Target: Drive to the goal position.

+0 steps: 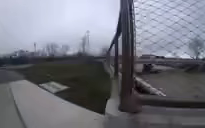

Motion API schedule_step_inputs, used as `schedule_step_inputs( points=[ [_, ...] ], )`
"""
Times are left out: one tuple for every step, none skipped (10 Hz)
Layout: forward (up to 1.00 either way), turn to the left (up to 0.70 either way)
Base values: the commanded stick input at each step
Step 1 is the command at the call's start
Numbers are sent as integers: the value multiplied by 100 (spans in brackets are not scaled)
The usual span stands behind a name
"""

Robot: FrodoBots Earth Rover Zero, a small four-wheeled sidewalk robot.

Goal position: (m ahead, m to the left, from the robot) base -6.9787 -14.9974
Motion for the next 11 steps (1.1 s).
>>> schedule_step_inputs(
  points=[
    [4,0],
    [4,0],
    [4,0],
    [4,0],
    [4,0],
    [4,0],
    [4,0],
    [4,0],
    [4,0],
    [4,0],
    [4,0]
  ],
)
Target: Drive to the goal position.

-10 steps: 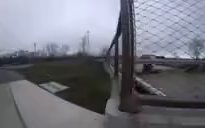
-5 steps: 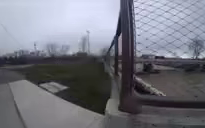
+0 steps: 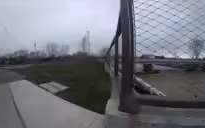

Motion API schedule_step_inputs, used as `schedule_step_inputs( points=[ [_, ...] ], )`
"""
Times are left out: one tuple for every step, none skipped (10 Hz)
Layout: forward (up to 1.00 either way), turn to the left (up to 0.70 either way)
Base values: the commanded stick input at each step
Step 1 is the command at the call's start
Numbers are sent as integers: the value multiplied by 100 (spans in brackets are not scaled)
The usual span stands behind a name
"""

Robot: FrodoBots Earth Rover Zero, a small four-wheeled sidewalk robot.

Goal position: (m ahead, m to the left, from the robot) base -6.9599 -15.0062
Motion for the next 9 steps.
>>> schedule_step_inputs(
  points=[
    [4,0],
    [4,0],
    [4,0],
    [4,0],
    [4,0],
    [4,0],
    [4,0],
    [4,0],
    [4,0]
  ],
)
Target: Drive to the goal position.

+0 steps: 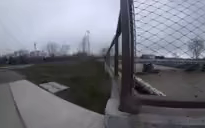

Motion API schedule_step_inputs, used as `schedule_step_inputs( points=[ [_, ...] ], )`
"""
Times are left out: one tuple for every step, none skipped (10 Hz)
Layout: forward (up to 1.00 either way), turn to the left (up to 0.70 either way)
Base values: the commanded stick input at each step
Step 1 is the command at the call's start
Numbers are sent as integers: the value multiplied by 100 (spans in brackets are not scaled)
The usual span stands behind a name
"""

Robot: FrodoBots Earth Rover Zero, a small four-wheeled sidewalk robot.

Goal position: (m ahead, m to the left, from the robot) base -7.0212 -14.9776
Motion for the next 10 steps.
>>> schedule_step_inputs(
  points=[
    [4,0],
    [4,0],
    [4,0],
    [4,0],
    [4,0],
    [4,0],
    [4,0],
    [4,0],
    [4,0],
    [4,0]
  ],
)
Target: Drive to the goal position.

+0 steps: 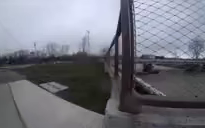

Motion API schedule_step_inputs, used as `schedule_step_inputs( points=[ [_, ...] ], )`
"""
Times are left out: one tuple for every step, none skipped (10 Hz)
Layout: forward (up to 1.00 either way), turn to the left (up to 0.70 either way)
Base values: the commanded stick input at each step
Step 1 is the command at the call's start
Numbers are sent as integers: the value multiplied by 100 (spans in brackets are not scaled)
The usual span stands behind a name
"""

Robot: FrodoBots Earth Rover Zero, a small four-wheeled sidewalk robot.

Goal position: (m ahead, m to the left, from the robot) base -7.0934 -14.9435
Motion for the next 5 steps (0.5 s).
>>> schedule_step_inputs(
  points=[
    [4,0],
    [4,0],
    [4,0],
    [4,0],
    [4,0]
  ],
)
